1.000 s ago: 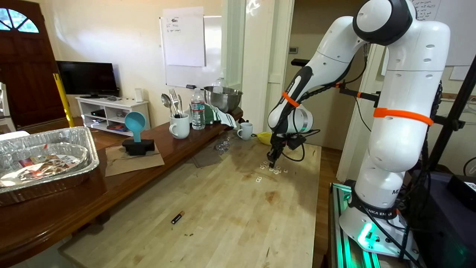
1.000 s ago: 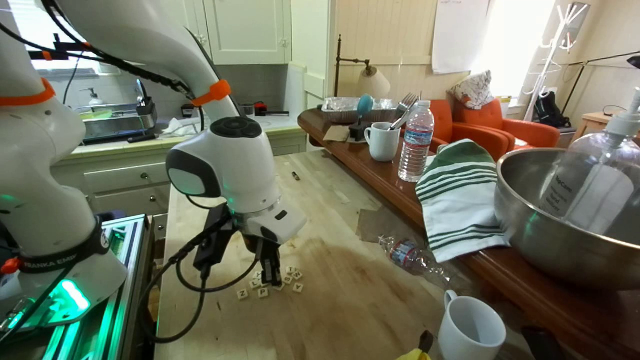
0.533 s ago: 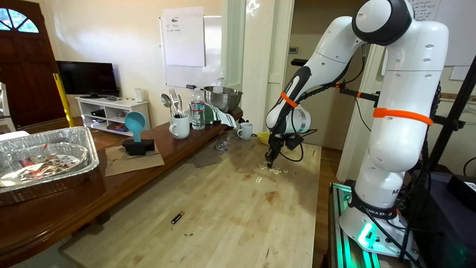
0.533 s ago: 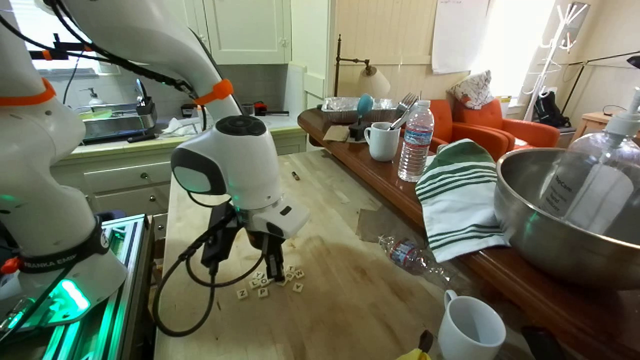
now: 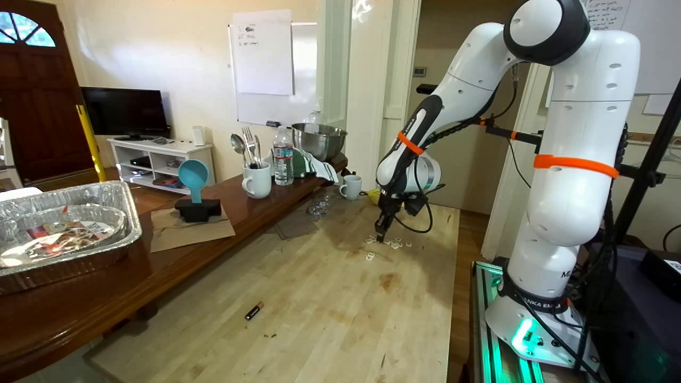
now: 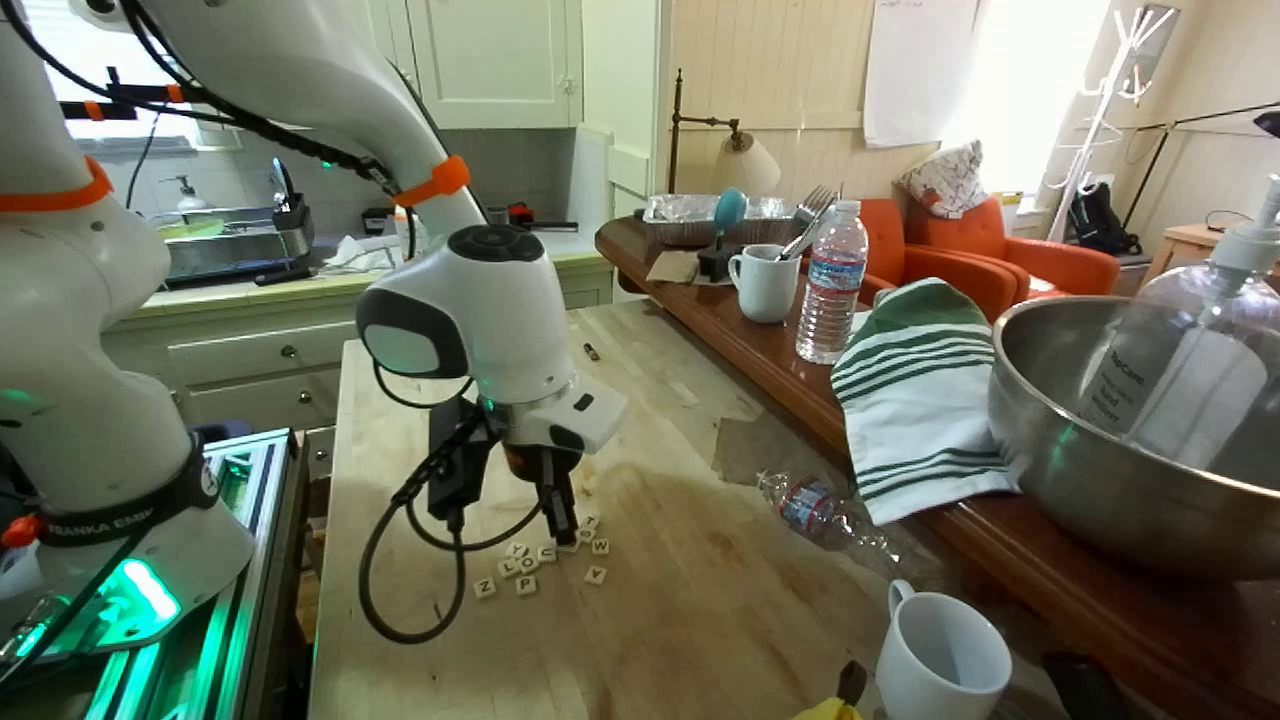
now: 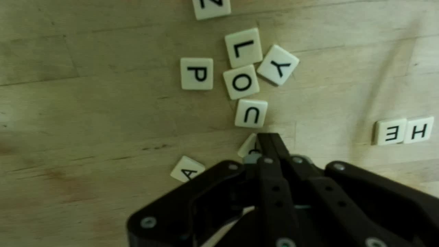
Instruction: Move the word pieces on the table
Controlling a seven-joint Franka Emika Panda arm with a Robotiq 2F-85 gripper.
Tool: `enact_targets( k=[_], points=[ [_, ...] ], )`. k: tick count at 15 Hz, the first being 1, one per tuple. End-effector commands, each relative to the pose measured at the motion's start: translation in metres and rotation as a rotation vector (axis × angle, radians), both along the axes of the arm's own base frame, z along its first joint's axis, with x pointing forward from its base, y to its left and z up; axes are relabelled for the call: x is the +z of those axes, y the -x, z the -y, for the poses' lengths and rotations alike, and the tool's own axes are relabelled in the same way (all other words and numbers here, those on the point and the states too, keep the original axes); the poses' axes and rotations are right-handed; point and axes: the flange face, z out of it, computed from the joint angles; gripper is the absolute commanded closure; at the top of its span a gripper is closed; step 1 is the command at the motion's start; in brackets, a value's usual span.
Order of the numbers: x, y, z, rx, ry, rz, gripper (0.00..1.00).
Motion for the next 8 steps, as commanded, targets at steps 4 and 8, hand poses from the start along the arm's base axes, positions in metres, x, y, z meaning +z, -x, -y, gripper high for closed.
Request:
enact_targets(
  k=[4, 8],
  points=[
    [-0.027, 0.008, -0.021, 0.132, -0.013, -0.069, 1.0],
    [-0.027, 0.009, -0.035, 0.205, -0.016, -0.071, 1.0]
  ],
)
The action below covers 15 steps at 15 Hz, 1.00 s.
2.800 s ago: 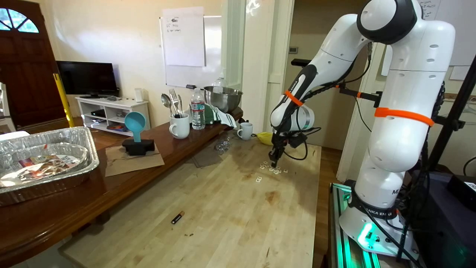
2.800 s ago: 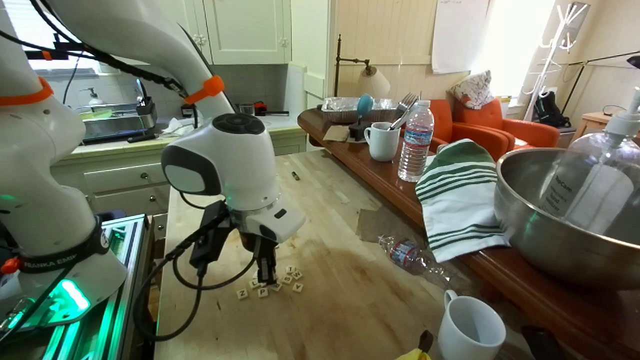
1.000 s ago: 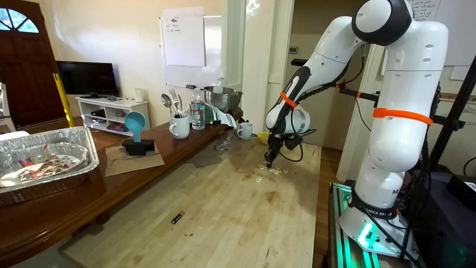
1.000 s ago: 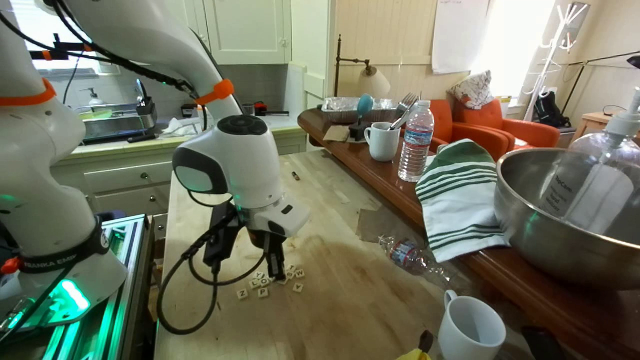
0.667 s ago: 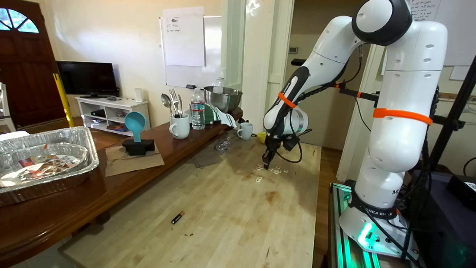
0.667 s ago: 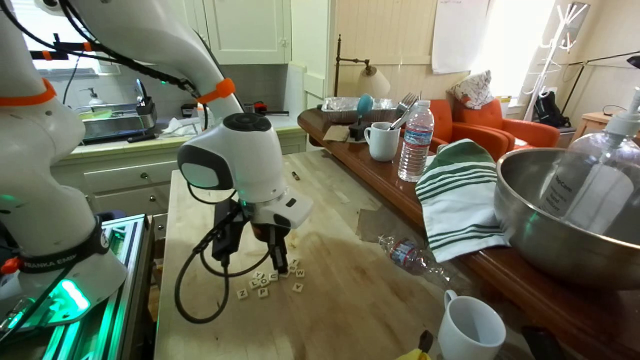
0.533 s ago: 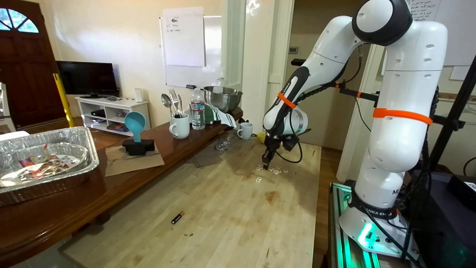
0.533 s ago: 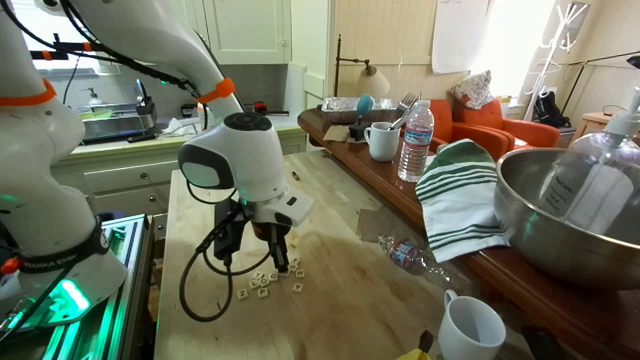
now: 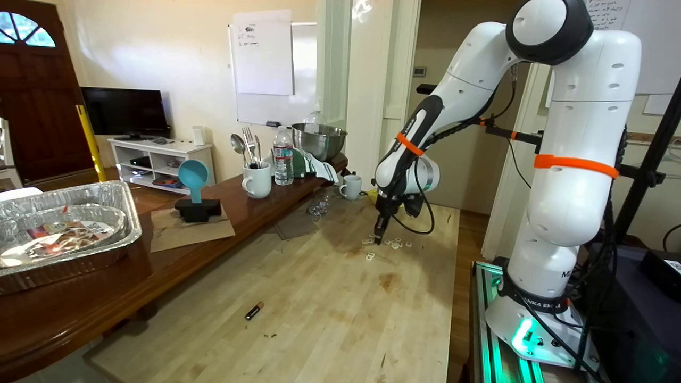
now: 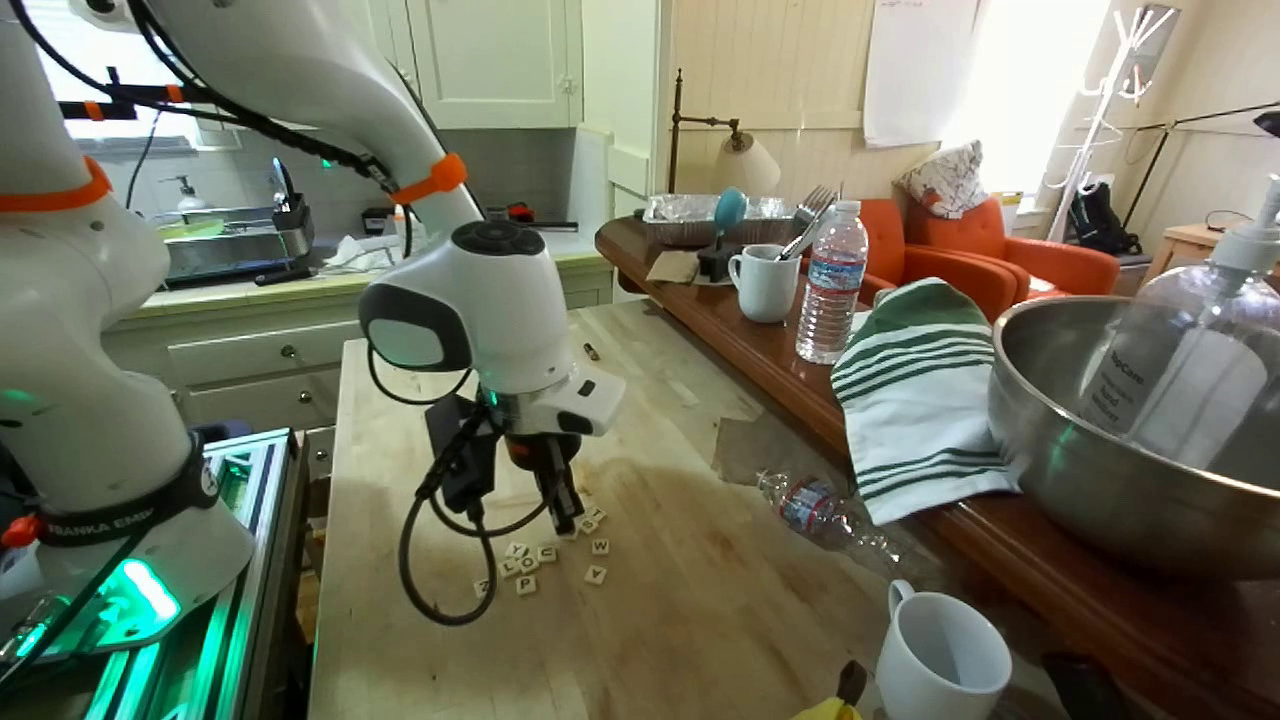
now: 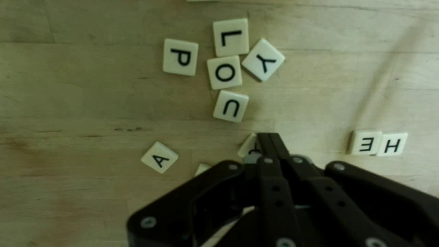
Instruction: Move the word pieces on the table
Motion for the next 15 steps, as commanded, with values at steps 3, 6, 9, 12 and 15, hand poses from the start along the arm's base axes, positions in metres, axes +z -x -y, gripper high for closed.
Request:
enact_targets(
  k=[3, 6, 9, 12, 15],
  points=[
    [-0.028, 0.013, -0.027, 0.118, -0.022, -0.079, 1.0],
    [-0.028, 0.012, -0.034, 0.171, -0.023, -0.084, 1.0],
    [-0.028, 0.012, -0.04, 0.22, -0.02, -0.085, 1.0],
    [-0.031, 0.005, -0.043, 0.273, -0.02, -0.094, 1.0],
    [-0.031, 0.006, -0.046, 0.312, -0.011, -0.094, 1.0]
  ],
)
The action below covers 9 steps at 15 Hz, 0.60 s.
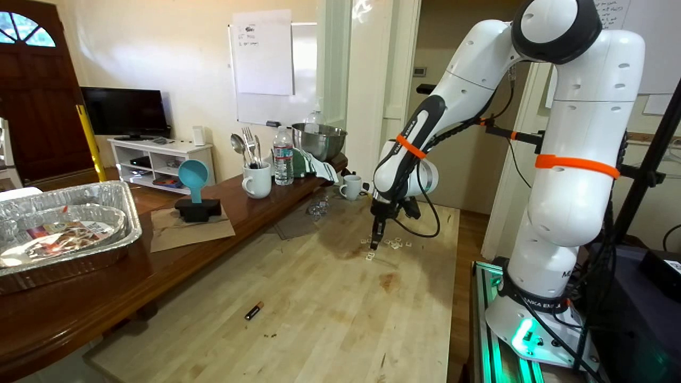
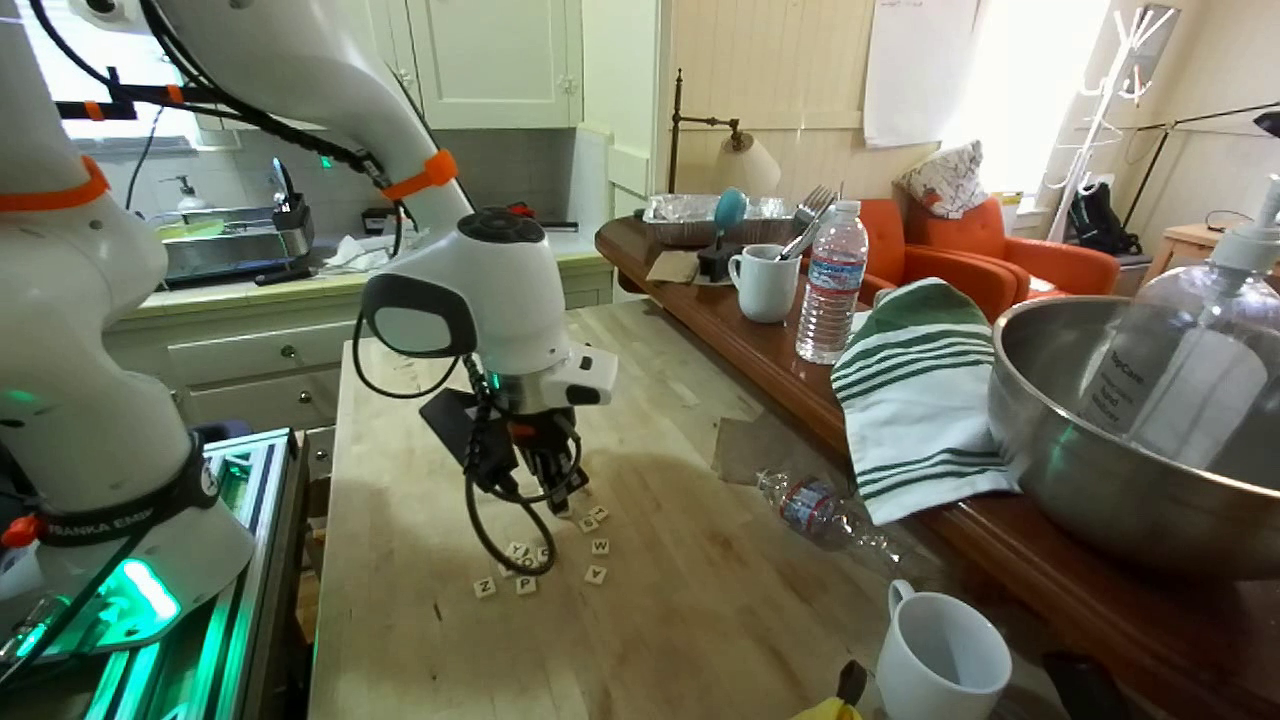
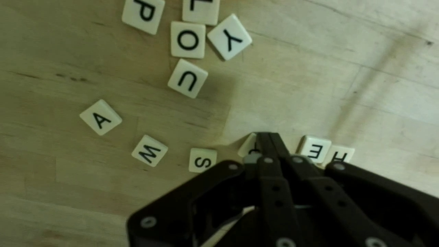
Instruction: Move the word pieces on the table
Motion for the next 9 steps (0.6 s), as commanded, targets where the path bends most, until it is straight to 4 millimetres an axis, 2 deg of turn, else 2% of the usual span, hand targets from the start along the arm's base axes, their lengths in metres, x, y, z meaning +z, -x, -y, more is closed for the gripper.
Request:
enact_targets(
  k=[1, 9],
  points=[
    [-0.0305, 0.0113, -0.0135, 0.077, -0.016, -0.093, 1.0],
    [-0.0292, 0.0126, -0.0223, 0.201, -0.009, -0.115, 1.0]
  ],
)
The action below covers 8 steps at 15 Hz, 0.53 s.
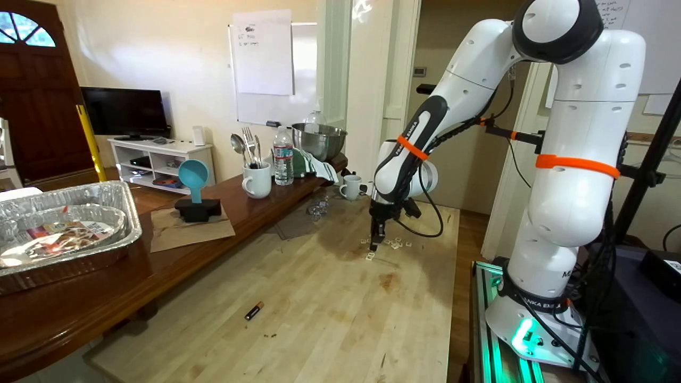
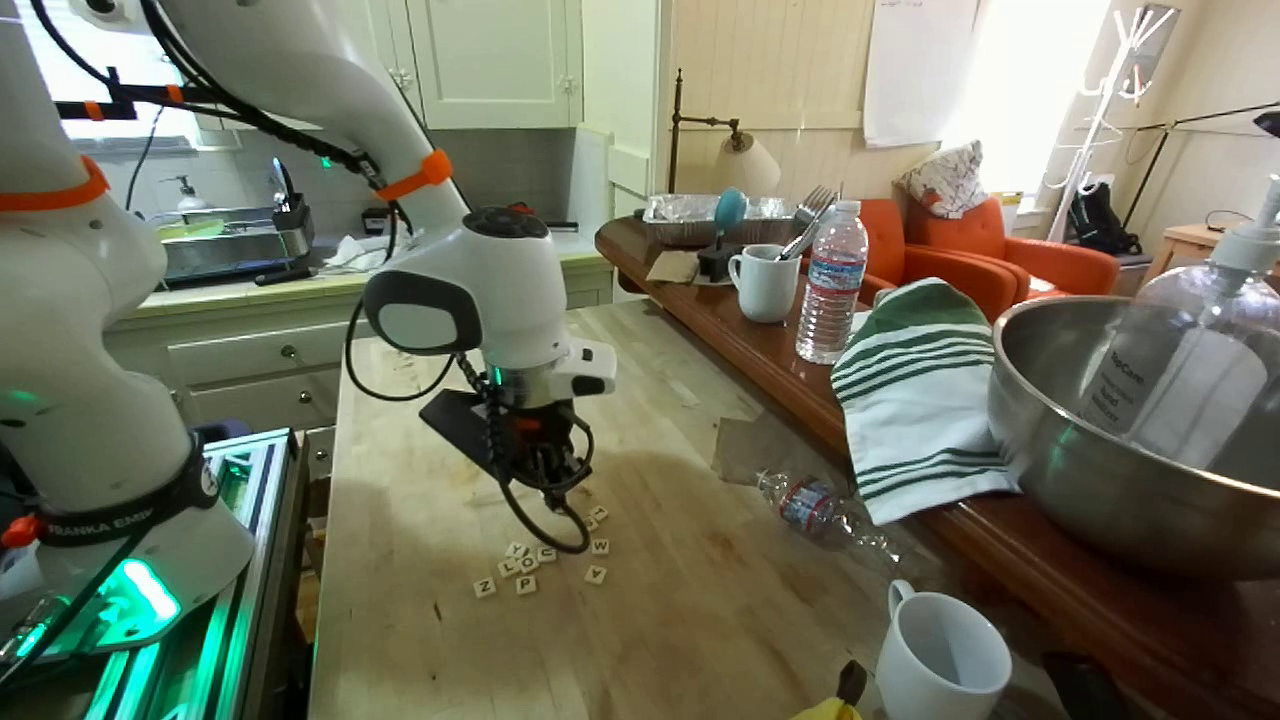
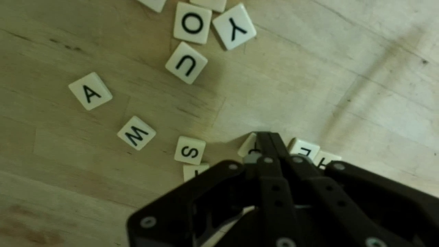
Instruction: Move the word pieces on the table
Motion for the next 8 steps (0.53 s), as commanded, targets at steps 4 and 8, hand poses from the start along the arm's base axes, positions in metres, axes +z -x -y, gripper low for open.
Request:
enact_targets(
  k=[4, 8],
  points=[
    [-0.0294, 0.0147, -0.0157, 0.108, -0.012, -0.114, 1.0],
    [-0.0284, 0.0144, -0.0181, 0.145, -0.007, -0.122, 1.0]
  ],
)
